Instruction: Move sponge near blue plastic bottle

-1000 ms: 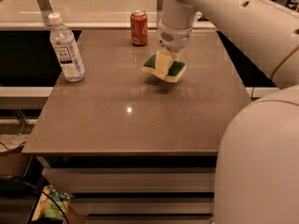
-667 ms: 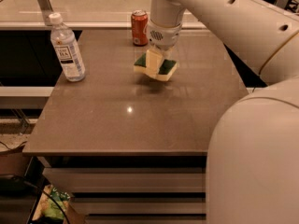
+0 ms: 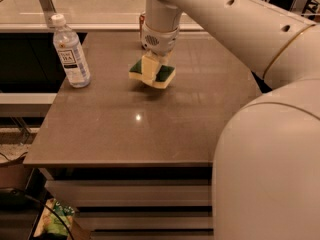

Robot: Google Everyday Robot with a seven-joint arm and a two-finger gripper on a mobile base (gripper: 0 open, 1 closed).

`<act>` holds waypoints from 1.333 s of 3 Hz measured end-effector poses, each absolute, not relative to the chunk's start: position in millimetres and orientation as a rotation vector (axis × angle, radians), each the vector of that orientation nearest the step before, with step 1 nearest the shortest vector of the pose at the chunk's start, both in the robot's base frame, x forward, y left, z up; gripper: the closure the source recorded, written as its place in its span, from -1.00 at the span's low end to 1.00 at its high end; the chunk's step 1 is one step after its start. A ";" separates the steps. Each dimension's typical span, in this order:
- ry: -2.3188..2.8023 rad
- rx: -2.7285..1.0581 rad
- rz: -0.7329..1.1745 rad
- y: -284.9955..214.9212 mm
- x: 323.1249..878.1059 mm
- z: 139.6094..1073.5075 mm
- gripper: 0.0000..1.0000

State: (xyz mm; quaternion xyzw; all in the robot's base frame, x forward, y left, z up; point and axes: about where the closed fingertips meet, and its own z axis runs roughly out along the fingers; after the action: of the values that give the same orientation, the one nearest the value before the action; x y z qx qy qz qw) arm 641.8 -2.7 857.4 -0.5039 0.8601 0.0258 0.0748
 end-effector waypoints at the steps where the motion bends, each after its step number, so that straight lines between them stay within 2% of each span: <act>1: 2.557 -1.521 0.092 15.0 641.6 853.9 1.00; 4: 2.522 -1.644 0.112 77.0 652.1 840.2 1.00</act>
Offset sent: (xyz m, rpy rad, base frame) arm 0.0001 0.0593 -0.0076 0.0075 0.0090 0.0684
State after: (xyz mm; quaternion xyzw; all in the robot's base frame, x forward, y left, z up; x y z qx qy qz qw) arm 652.1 77.0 840.2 -0.5444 0.8355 0.0371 0.0645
